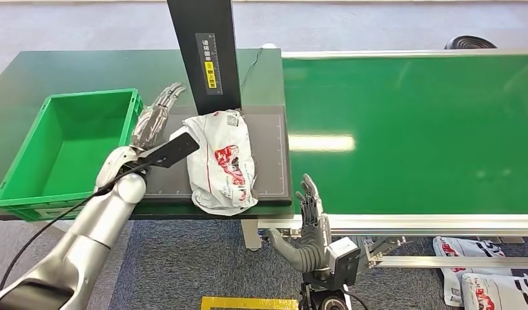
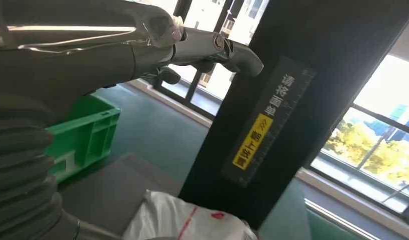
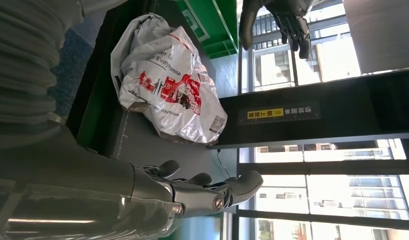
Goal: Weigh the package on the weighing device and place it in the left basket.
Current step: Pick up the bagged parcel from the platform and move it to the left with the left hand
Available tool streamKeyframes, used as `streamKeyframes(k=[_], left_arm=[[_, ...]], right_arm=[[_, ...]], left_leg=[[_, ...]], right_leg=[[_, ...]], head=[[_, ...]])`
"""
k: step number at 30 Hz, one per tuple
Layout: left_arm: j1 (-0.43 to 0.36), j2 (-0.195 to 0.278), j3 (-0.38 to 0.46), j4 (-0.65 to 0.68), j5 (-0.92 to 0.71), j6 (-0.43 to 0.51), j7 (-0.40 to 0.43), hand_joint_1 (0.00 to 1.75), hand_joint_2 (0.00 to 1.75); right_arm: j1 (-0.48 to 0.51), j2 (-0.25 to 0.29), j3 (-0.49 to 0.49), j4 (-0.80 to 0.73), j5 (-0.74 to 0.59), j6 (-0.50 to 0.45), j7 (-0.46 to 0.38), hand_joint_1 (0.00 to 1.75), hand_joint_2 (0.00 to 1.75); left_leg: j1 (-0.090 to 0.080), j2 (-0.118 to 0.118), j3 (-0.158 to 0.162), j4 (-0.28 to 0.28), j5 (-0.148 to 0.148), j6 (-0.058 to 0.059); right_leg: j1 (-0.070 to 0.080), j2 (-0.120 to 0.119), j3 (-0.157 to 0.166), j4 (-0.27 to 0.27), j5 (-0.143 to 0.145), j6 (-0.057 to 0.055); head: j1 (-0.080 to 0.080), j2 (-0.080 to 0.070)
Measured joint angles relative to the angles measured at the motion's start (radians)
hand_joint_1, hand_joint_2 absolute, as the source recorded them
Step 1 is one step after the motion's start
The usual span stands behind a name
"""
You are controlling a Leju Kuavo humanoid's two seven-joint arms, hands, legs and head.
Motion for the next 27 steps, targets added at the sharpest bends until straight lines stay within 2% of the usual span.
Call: streamKeyframes(k=[5,9,12,17,21,25,27], left_arm=[[-0.067,0.024,-0.029,0.103,0.0,0.005,0.008,0.0,1.75],[-0.128,0.025,-0.063,0.164,-0.012,-0.06,0.049,0.0,1.75],[-0.201,0.007,-0.102,0.219,-0.043,-0.112,0.085,0.0,1.75],[-0.282,-0.039,-0.172,0.281,-0.123,-0.132,0.103,0.0,1.75],[-0.314,-0.073,-0.21,0.316,-0.151,-0.152,0.116,0.0,1.75],[-0.331,-0.089,-0.229,0.337,-0.156,-0.158,0.119,0.0,1.75],[-0.339,-0.093,-0.24,0.348,-0.168,-0.194,0.115,0.0,1.75]], right_arm=[[0.0,0.001,-0.004,0.004,0.002,0.002,0.0,0.0,1.75],[-0.002,0.005,-0.009,0.004,0.009,0.008,0.0,0.0,1.75],[-0.009,0.013,-0.016,0.005,0.021,0.018,0.008,0.0,1.75],[-0.013,0.025,-0.027,0.005,0.044,0.036,0.017,0.0,1.75],[-0.014,0.032,-0.033,0.006,0.053,0.044,0.019,0.0,1.75],[-0.014,0.034,-0.038,0.007,0.055,0.046,0.019,0.0,1.75],[-0.015,0.034,-0.041,0.008,0.055,0.05,0.019,0.0,1.75]], left_leg=[[0.0,-0.001,-0.002,0.0,0.0,0.0],[0.0,-0.002,-0.005,0.0,0.0,0.0],[0.0,-0.003,-0.006,0.0,0.0,0.0],[0.0,-0.003,-0.006,0.0,0.0,0.0],[0.0,-0.003,-0.006,0.0,0.0,0.0],[0.0,-0.003,-0.006,0.0,0.0,0.0],[0.0,-0.003,-0.006,0.0,0.0,0.0]], right_leg=[[0.0,0.0,-0.002,0.0,-0.001,0.001],[0.0,0.0,-0.005,0.0,-0.001,0.001],[0.0,0.0,-0.005,0.0,-0.001,0.001],[0.0,0.0,-0.005,0.0,-0.001,0.001],[0.0,0.0,-0.006,0.0,-0.001,0.001],[0.0,0.0,-0.006,0.0,-0.001,0.001],[0.0,0.0,-0.006,0.0,-0.001,0.001]], head=[[0.0,0.0],[0.0,0.0],[0.0,0.0],[0.0,0.0],[0.0,0.0],[0.0,0.0],[0.0,0.0]])
